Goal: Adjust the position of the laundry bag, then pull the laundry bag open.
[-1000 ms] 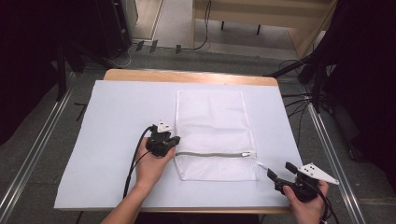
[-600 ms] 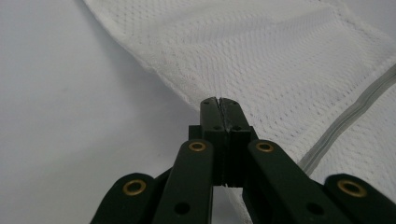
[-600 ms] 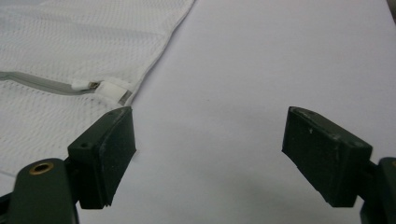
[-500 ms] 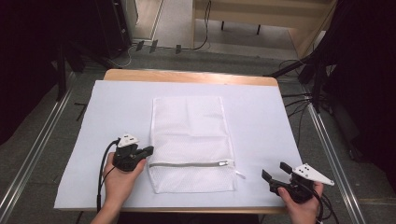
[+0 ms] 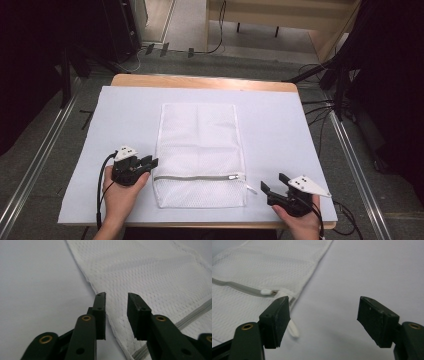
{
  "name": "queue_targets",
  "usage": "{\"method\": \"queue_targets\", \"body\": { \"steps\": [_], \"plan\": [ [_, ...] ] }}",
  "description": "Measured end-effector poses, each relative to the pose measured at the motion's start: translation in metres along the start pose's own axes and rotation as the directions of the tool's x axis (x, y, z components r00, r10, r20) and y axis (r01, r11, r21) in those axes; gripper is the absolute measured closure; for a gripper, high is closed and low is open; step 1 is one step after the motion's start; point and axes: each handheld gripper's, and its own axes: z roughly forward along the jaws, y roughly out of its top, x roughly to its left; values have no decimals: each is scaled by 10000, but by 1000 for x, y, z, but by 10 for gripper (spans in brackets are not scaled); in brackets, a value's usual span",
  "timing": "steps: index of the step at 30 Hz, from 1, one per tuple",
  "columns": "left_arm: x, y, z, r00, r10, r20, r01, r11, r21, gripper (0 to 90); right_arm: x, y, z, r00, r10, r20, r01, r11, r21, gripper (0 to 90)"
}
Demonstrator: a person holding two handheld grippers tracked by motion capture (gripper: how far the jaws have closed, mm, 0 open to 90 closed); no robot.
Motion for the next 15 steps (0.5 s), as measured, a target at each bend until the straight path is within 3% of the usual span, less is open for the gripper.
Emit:
{"method": "queue_targets", "body": {
  "steps": [1,3,4,5,6,11,15],
  "plan": [
    [1,1,-2,10000,-99,1,99,9999,-128,647,0,0,0,10000,0,0,0,10000,0,291],
    [1,2,-7,9998,-181,57,183,9991,-383,605,12,1,7,9985,89,-537,-81,9998,155,424],
    [-2,3,-9,9998,-186,101,191,9983,-552,599,15,2,9,9957,191,-901,-173,9996,206,451],
    [-2,3,-9,9998,-186,101,191,9983,-552,594,15,2,9,9957,191,-901,-173,9996,206,451],
    [-5,4,-10,9995,-157,269,174,9978,-645,589,20,1,14,9923,346,-1193,-317,9992,254,506],
    [-17,5,-8,9975,-40,706,85,9979,-641,581,27,1,19,9913,583,-1177,-593,9982,-50,534],
    [-38,5,0,9918,291,1243,-230,9985,-499,586,28,1,26,9930,669,-977,-662,9978,101,576]
  ]
}}
